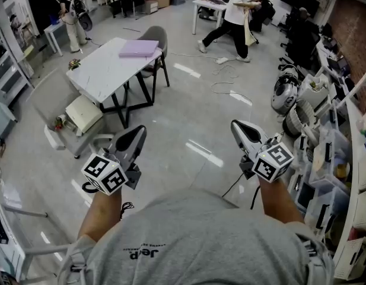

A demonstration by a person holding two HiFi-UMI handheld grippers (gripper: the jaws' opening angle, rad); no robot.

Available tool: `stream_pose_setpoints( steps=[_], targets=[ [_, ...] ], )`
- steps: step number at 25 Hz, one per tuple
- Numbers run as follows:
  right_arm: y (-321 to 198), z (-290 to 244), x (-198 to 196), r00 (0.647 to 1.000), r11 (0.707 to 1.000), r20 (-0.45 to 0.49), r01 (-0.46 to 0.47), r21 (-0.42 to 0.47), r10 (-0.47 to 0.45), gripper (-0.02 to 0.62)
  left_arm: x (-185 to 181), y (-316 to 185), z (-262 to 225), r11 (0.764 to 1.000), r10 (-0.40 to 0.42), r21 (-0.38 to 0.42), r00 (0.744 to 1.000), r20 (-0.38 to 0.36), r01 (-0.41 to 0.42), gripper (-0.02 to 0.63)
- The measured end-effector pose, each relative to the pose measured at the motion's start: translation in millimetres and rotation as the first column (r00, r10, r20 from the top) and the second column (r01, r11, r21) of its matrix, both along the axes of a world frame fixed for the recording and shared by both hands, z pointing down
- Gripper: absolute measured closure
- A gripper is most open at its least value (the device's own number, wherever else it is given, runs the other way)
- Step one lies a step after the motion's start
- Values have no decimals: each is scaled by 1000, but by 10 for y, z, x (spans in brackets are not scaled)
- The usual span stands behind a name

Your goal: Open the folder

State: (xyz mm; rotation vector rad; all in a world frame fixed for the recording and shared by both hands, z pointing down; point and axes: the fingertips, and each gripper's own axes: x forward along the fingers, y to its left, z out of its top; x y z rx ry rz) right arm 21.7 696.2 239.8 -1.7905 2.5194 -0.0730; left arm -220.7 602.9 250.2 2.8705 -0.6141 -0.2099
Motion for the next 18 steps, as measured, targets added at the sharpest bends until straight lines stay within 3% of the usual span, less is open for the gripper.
stream_pose_setpoints(
  steps=[13, 14, 17, 18],
  targets=[
    [249, -145, 445, 999, 998, 15, 34, 54, -35, 598, 368, 255, -70, 999, -32, 6, 999, -6, 32, 557],
    [275, -139, 480, 998, 997, 16, 54, 56, -55, 551, 412, 293, -72, 999, -36, 8, 999, -7, 36, 557],
    [346, -134, 578, 995, 993, 10, 97, 67, -98, 310, 539, 390, -64, 999, -48, 4, 999, -9, 48, 557],
    [371, -143, 616, 994, 992, 9, 104, 72, -105, 268, 583, 418, -58, 999, -52, 2, 999, -11, 52, 557]
  ],
)
